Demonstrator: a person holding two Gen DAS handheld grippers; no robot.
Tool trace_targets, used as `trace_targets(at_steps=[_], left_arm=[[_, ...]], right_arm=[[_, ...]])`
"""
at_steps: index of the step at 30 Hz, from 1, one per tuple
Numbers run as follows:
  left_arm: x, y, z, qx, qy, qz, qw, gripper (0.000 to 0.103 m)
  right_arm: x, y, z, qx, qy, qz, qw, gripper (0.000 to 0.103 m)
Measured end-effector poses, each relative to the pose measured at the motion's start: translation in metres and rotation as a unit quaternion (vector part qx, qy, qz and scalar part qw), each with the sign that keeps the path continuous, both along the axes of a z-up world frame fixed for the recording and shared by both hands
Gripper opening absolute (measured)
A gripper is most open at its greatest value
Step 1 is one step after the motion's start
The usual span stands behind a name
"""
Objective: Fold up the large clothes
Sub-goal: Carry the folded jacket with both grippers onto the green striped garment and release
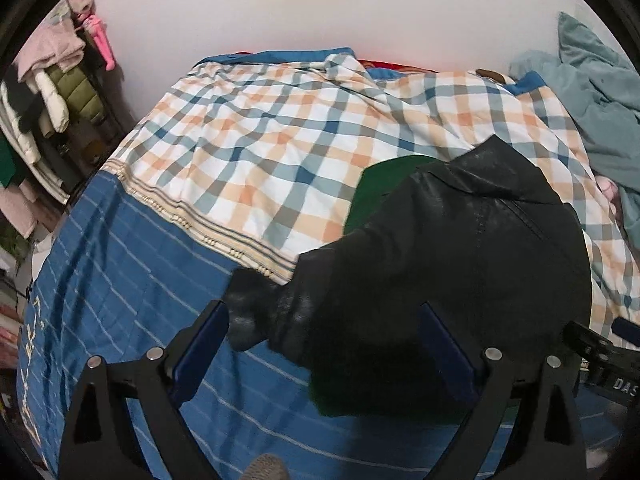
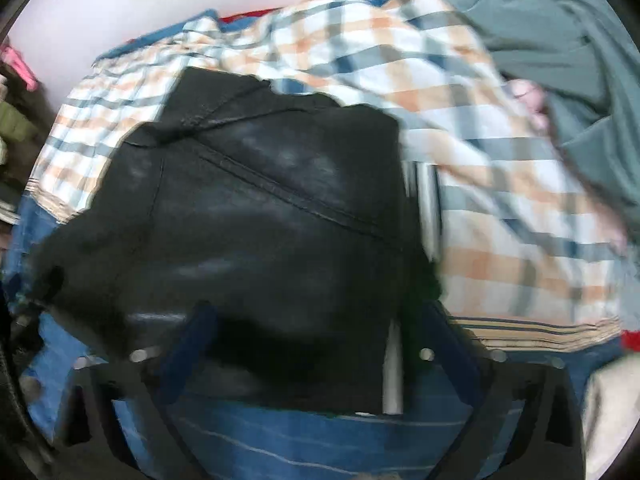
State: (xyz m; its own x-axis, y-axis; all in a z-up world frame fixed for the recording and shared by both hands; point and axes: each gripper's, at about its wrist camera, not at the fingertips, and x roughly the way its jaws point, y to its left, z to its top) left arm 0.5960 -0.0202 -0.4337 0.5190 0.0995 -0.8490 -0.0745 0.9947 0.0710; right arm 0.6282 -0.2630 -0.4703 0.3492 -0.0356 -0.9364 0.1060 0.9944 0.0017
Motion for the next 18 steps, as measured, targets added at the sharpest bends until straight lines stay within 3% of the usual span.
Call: trace_targets(at_steps=[4,10,18], left_arm=[[-0.013,0.002,0.015,0.013,-0.013,-0.006,0.9998,0.097],[-0.047,-0.001,0.06,0.019,-0.046,-0.026,0.9984,0.099],[-0.126,-0.007,0.155,-0.021,-0.048,-0.08,0.9954,0.1]], right_arm=[[-0.012,-0.006,0.004,0.001,-0.007,-0.019,1.0,0.103],[-0.053,-0.003,0.043,-0.038,-0.033,-0.049,0.998,0.103],[-0.153,0.014,0.148,-0.062,-0.078,-0.056,0.993,0.103]])
